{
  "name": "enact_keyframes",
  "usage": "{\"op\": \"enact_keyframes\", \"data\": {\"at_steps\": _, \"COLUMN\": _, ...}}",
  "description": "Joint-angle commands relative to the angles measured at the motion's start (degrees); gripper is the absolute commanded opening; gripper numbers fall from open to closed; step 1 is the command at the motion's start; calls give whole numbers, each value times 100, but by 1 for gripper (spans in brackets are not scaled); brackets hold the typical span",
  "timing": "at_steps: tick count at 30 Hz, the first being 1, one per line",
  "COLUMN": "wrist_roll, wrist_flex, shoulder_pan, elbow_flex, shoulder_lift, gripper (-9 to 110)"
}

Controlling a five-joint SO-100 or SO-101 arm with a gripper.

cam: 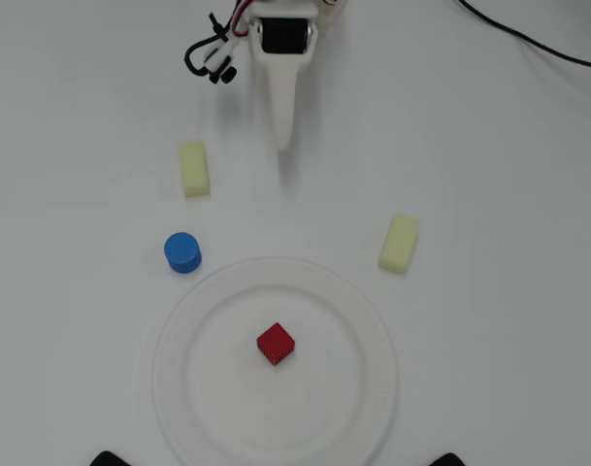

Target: Grasp a red block and put it in the dish.

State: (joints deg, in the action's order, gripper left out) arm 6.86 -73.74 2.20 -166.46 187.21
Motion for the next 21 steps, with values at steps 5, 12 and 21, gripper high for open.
{"op": "enact_keyframes", "data": {"at_steps": 5, "wrist_roll": -615, "wrist_flex": -404, "shoulder_pan": 1046, "elbow_flex": -387, "shoulder_lift": 1063, "gripper": 36}}
{"op": "enact_keyframes", "data": {"at_steps": 12, "wrist_roll": -562, "wrist_flex": -501, "shoulder_pan": 1037, "elbow_flex": -686, "shoulder_lift": 1072, "gripper": 28}}
{"op": "enact_keyframes", "data": {"at_steps": 21, "wrist_roll": -501, "wrist_flex": -475, "shoulder_pan": 993, "elbow_flex": -888, "shoulder_lift": 1072, "gripper": 0}}
